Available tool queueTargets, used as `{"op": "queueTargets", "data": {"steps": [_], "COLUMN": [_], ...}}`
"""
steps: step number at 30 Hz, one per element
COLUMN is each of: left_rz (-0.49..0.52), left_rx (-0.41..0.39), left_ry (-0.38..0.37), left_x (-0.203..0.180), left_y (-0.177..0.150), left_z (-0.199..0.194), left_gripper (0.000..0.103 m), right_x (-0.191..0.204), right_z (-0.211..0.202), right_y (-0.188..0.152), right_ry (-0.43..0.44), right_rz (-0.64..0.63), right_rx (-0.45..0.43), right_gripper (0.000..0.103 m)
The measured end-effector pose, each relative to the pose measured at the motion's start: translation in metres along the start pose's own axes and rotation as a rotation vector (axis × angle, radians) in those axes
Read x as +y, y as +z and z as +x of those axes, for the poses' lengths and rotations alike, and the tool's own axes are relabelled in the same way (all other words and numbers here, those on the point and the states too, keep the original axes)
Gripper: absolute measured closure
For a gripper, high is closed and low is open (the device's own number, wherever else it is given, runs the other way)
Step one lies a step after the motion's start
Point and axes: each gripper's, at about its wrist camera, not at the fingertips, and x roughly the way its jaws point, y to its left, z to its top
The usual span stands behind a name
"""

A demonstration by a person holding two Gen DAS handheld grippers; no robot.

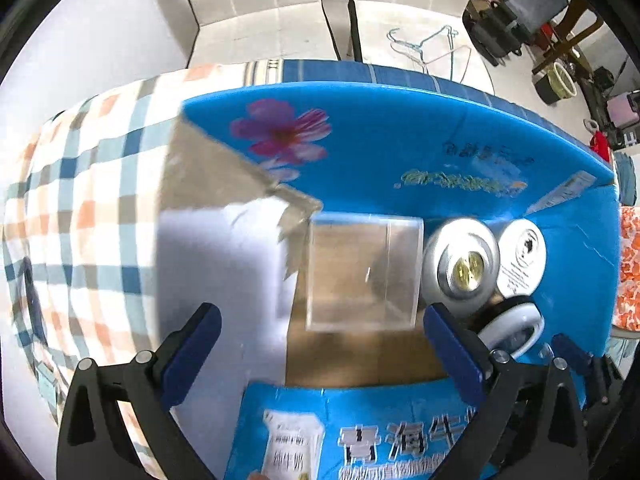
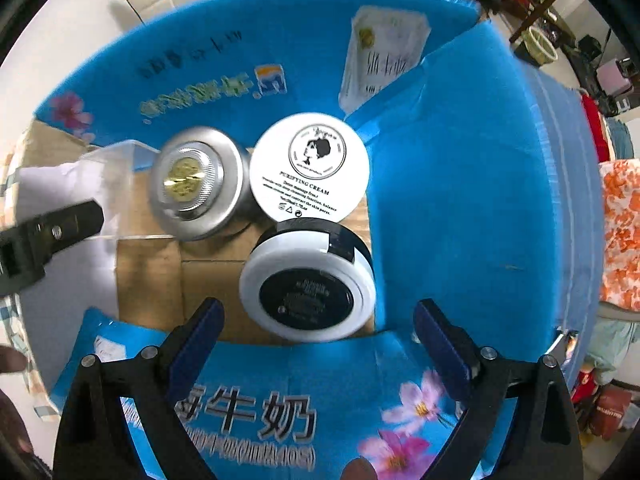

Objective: Organize rigid objects
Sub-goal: 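Lower the clear cube into the box left while the right places the compact, then open both grippers and withdraw them from the box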

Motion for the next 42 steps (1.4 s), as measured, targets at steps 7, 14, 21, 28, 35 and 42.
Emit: {"op": "queueTargets", "data": {"steps": [7, 14, 21, 28, 35, 42], "left_rz": [-0.006, -0.026, -0.015, -0.006, 0.015, 0.147], "left_rx": [-0.069, -0.181, -0.291, -0.355, -0.387, -0.357], "left_ry": [-0.001, -0.010, -0.013, -0.035, -0.043, -0.084], "left_x": [0.000, -0.001, -0.012, -0.022, -0.038, -0.112], "left_y": [-0.048, -0.082, -0.116, -0.149, -0.163, -0.164], "left_z": [-0.037, -0.085, -0.144, -0.184, -0.201, -0.181], "left_gripper": [0.000, 0.000, 0.000, 0.000, 0.000, 0.000], "right_x": [0.009, -0.010, -0.023, -0.034, -0.058, -0.159], "right_z": [-0.060, -0.119, -0.178, -0.222, -0.235, -0.210], "right_y": [-0.025, -0.052, -0.089, -0.116, -0.132, -0.161], "right_ry": [0.006, 0.021, 0.063, 0.105, 0.136, 0.085], "right_rz": [-0.037, -0.058, -0.053, -0.060, -0.024, 0.172], "right_rx": [-0.109, -0.198, -0.265, -0.321, -0.340, -0.307], "right_gripper": [0.006, 0.006, 0.006, 0.006, 0.006, 0.005]}}
